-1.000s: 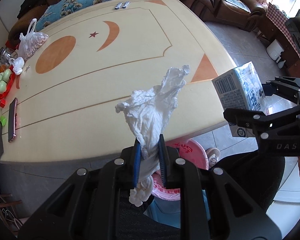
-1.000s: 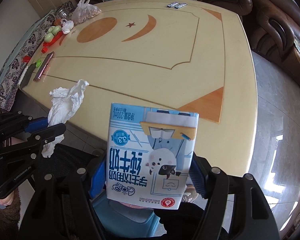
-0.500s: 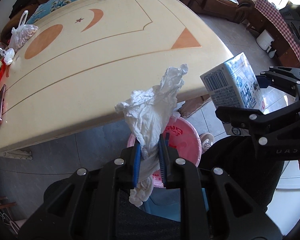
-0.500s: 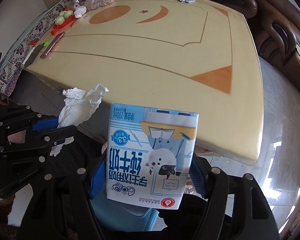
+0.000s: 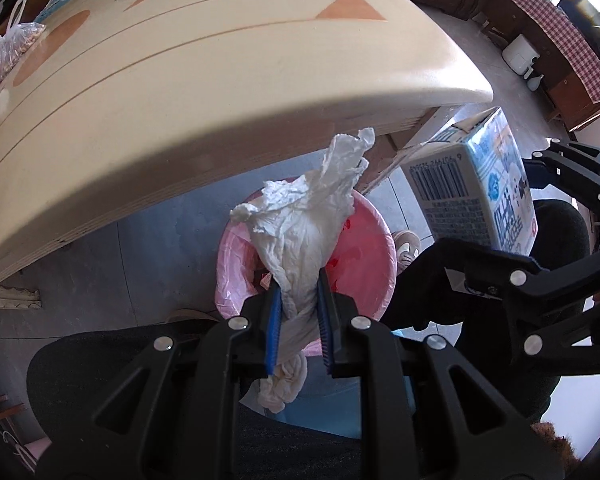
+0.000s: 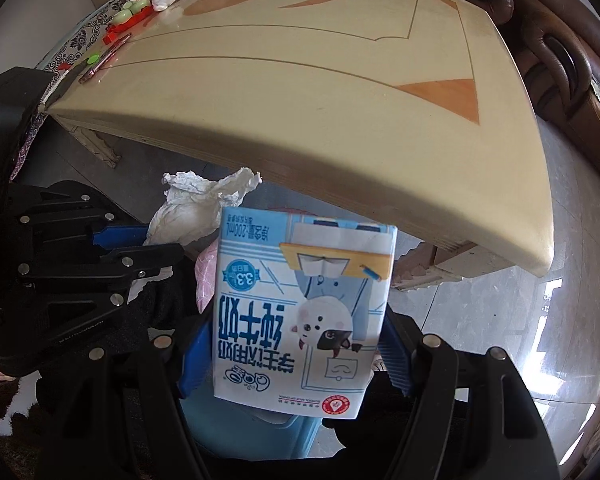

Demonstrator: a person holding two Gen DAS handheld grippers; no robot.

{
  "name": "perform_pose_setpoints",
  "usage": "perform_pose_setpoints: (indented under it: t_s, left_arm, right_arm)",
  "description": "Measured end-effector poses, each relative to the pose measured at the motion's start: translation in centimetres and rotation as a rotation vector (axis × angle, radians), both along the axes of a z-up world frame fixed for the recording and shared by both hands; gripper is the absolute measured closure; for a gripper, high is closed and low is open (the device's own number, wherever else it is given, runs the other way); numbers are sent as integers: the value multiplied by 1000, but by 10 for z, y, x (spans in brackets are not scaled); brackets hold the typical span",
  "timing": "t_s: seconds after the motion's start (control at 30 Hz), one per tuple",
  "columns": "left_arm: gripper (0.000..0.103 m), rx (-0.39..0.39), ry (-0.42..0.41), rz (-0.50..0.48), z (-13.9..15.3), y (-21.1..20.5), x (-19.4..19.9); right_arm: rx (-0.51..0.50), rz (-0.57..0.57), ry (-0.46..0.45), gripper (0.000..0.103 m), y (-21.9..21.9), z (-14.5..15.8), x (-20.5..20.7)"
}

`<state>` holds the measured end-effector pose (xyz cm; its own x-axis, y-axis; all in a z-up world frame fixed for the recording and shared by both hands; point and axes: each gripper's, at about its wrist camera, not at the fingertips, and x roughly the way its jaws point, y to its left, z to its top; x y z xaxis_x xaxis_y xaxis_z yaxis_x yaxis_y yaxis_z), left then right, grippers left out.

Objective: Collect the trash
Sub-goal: 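Carry the tissue and milk carton with both tools over the bin, then open both tools to drop the tissue and carton into the bin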

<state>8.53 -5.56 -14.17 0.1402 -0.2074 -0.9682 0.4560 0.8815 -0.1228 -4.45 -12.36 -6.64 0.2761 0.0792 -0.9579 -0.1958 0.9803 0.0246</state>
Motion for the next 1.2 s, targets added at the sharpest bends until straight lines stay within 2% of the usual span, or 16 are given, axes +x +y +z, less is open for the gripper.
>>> perform_pose_setpoints:
  t_s: [0.3, 0.67, 0.83, 0.97, 1.13, 1.2]
  left_arm:
    - [86, -57, 117, 29, -51, 8, -7]
    - [86, -88, 299, 122, -127, 12, 10]
    - [86, -76, 339, 158, -155, 8, 22]
    - [86, -13, 338, 168, -171, 5, 30]
    - [86, -25, 373, 202, -188, 8, 33]
    - [86, -56, 407, 226, -195, 9, 36]
  right_arm:
    - [15, -33, 39, 35, -2, -53, -10]
    - [40, -109, 98, 35, -15, -121, 2]
    - [55, -133, 148, 35, -16, -157, 13]
    - [53, -137, 180, 35, -18, -177, 21]
    - [39, -127, 212, 35, -18, -193, 22]
    - [52, -130, 234, 35, -19, -201, 26]
